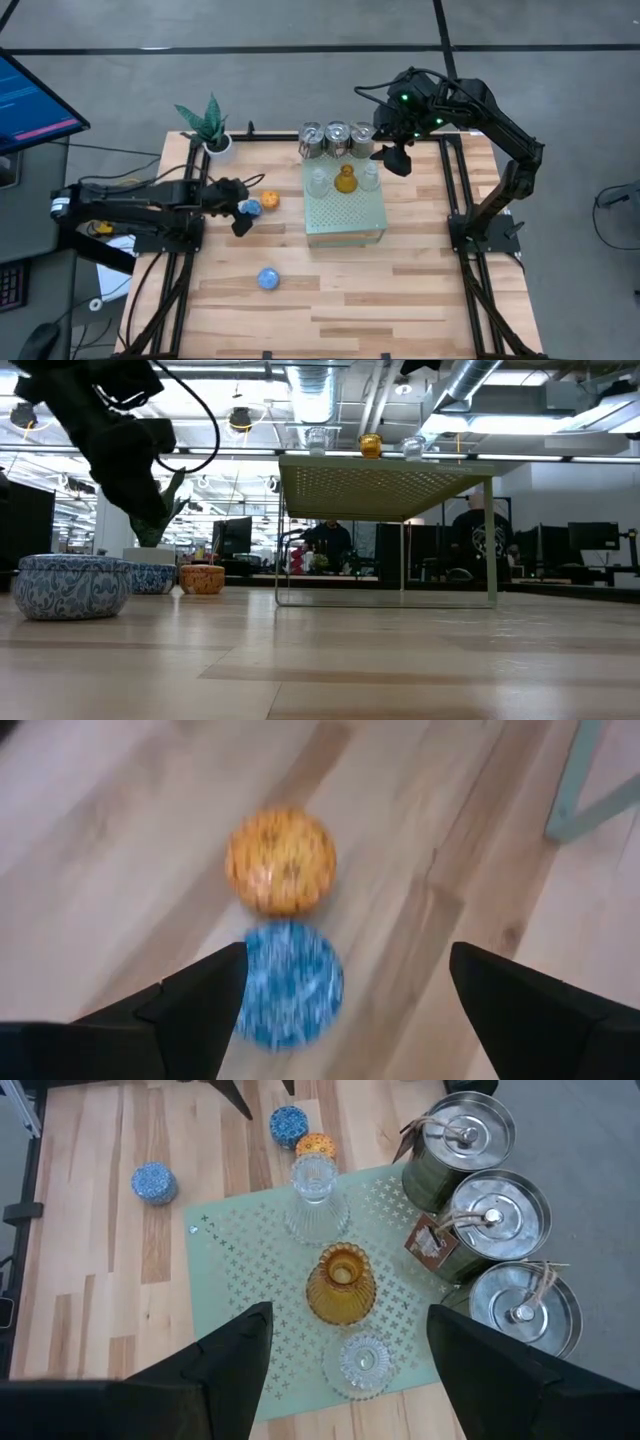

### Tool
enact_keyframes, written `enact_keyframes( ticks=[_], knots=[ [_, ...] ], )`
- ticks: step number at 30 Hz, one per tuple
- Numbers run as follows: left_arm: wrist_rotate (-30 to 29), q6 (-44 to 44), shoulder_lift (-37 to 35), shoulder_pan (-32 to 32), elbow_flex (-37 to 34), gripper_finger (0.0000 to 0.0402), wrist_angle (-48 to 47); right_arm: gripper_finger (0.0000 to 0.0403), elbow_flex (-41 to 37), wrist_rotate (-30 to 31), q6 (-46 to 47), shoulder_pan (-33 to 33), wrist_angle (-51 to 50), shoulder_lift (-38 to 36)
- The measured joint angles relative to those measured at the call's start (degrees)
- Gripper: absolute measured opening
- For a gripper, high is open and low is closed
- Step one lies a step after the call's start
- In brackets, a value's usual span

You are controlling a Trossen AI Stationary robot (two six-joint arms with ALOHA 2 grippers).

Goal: Pick & Place candle stick holders
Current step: Put the top blue scented candle on the shelf

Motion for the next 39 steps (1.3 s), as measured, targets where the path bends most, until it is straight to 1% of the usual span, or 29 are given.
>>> enact_keyframes(
  ticks=[5, 9, 13, 16, 22, 28, 32, 36, 39],
  knots=[
    [-3.88, 4.51, -4.25, 0.00, -6.21, 0.0343, 11.46, 0.0256, 0.00, 0.00, -0.08, 0.00, 0.02, 0.00],
    [-4.07, 4.98, -4.66, 0.00, -10.17, 0.0340, 18.89, 0.0256, 0.00, -0.01, -0.02, 0.00, 0.04, 0.00],
    [-4.15, 4.65, -4.17, 0.00, -13.33, 0.0340, 21.68, 0.0256, 0.00, -0.02, 0.02, 0.00, 0.04, 0.00],
    [-4.31, 4.20, -4.18, 0.00, -15.05, 0.0340, 21.80, 0.0256, 0.00, -0.02, 0.04, 0.00, 0.04, 0.00],
    [-7.23, 3.28, -4.21, 0.00, -16.68, 0.0340, 23.47, 0.0256, 0.00, -0.02, 0.50, 0.00, 0.08, 0.00],
    [-5.50, 3.05, -4.19, 0.00, -18.72, 0.0340, 24.82, 0.0256, 0.00, -0.02, 0.65, 0.00, 0.11, 0.00],
    [-5.83, 3.09, -4.19, 0.00, -19.90, 0.0340, 25.77, 0.0256, 0.00, -0.02, 1.05, 0.00, 0.11, 0.00],
    [-5.97, 3.28, -4.21, 0.00, -22.12, 0.0340, 29.79, 0.0256, 0.00, -0.02, 1.14, 0.00, 0.13, 0.00],
    [-6.20, 3.29, -4.21, 0.01, -22.96, 0.0340, 30.71, 0.0256, 0.00, -0.02, 1.43, 0.00, 0.13, 0.00]
  ],
)
